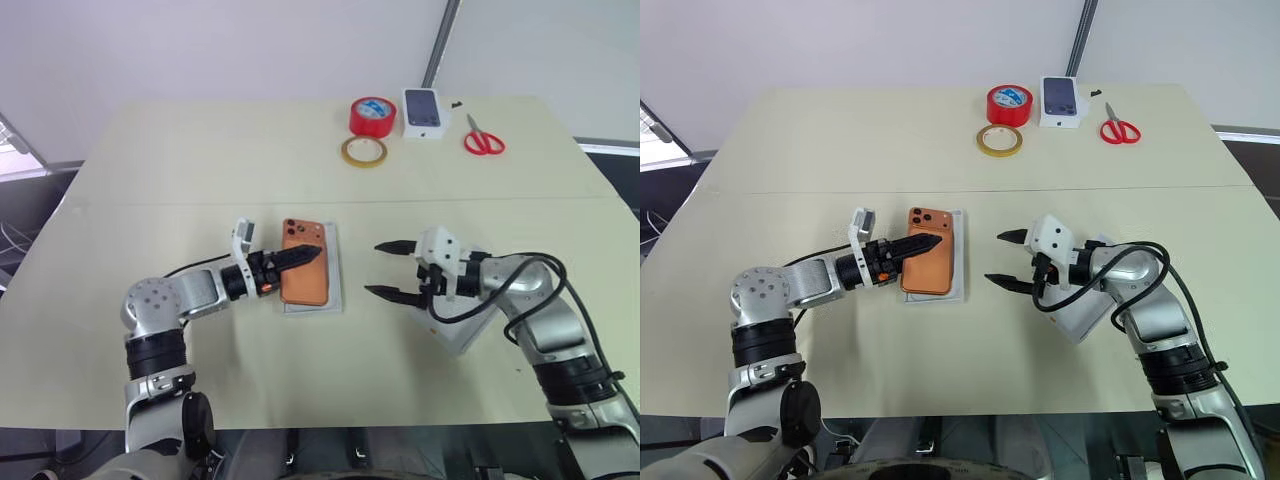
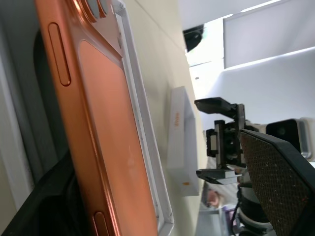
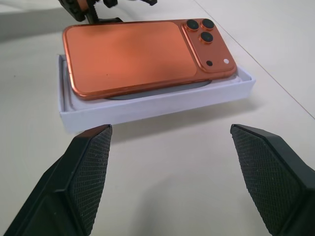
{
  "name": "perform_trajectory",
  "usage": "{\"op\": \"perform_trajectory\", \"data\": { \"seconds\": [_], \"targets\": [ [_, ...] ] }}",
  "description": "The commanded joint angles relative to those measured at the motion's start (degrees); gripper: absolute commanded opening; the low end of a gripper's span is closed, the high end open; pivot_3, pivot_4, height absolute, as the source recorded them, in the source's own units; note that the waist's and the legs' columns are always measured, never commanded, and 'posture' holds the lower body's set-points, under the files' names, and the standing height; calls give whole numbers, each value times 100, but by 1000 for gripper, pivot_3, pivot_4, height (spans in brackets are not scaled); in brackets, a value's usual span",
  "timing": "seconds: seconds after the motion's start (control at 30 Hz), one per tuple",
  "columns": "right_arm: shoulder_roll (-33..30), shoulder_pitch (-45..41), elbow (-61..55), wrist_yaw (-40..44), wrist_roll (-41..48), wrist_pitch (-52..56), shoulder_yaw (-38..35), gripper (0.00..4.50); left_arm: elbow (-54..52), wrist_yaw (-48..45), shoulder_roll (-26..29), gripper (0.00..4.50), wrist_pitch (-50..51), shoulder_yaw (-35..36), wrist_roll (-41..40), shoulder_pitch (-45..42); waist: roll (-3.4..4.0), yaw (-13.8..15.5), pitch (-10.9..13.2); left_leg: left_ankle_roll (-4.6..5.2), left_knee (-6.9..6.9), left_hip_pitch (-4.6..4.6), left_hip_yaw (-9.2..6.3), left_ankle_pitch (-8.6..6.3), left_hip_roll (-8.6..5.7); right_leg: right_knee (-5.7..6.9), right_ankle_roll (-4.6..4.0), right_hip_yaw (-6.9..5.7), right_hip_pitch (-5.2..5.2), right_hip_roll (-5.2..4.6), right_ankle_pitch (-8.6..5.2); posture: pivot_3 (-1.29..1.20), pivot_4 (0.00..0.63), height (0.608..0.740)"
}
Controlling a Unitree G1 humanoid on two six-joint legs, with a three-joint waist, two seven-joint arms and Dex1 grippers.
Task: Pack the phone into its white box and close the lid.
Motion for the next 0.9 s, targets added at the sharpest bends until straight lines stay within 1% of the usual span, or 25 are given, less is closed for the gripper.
{"op": "perform_trajectory", "data": {
  "seconds": [0.03, 0.07, 0.13, 0.23, 0.4, 0.53, 0.67, 0.8, 0.9],
  "targets": [
    [112, -168, -14, -58, -19, -141, 51, 4048, -289, 249, 30, 4425, 209, 23, -109, -114, 0, -3, 0, 0, 0, 1, 0, 0, 0, 0, 0, 0, 0, 0, 0, 0, 150, 740],
    [143, -188, 8, -68, -37, -151, 69, 4048, -316, 262, 44, 4425, 367, 13, -144, -127, 0, -3, 0, 0, 0, 0, 0, 0, 0, 0, 0, 0, 0, 0, 0, 0, 150, 740],
    [195, -226, 62, -85, -62, -185, 99, 4048, -578, 162, 172, 4425, 499, -257, -131, -62, 0, 1, 0, 0, 0, 0, 0, 0, 0, 1, 0, 0, 0, 0, 0, 0, 150, 740],
    [257, -268, 108, -94, -97, -230, 157, 4048, -673, 328, 209, 4425, 638, -413, 58, -164, 0, 8, 0, 0, 0, 1, 0, 0, 0, 1, 0, 0, 0, 0, 0, 0, 150, 740],
    [346, -296, 139, -138, -140, -272, 199, 4048, -670, 498, 325, 4425, 782, -421, 113, -382, 1, 6, 0, 0, 0, 0, 0, 0, -1, 1, 0, 0, 0, 0, 0, 0, 150, 740],
    [371, -297, 156, -171, -151, -290, 214, 4048, -826, 407, 495, 4425, 801, -510, 58, -538, 0, 2, 0, -2, 0, 0, 0, 1, -1, 1, 0, 0, 0, 1, 0, 0, 150, 740],
    [425, -318, 176, -204, -181, -321, 267, 4048, -990, 80, 994, 4425, 685, -990, 210, -623, 0, 0, 0, -2, 0, 0, 0, 1, -1, 1, 0, 0, -1, 1, 0, 0, 150, 740],
    [454, -352, 219, -228, -199, -340, 293, 4048, -1068, -187, 1235, 4425, 786, -1030, 40, -712, 0, 5, 0, -2, 0, 0, 0, 1, -1, 1, 0, 0, -1, 1, 0, 0, 150, 740],
    [481, -363, 240, -241, -217, -354, 315, 4048, -1169, -242, 1357, 4425, 707, -1049, 126, -689, 1, 2, 1, -2, -1, 0, 0, 1, -1, 1, 0, 0, -1, 1, 0, 0, 150, 740]
  ]
}}
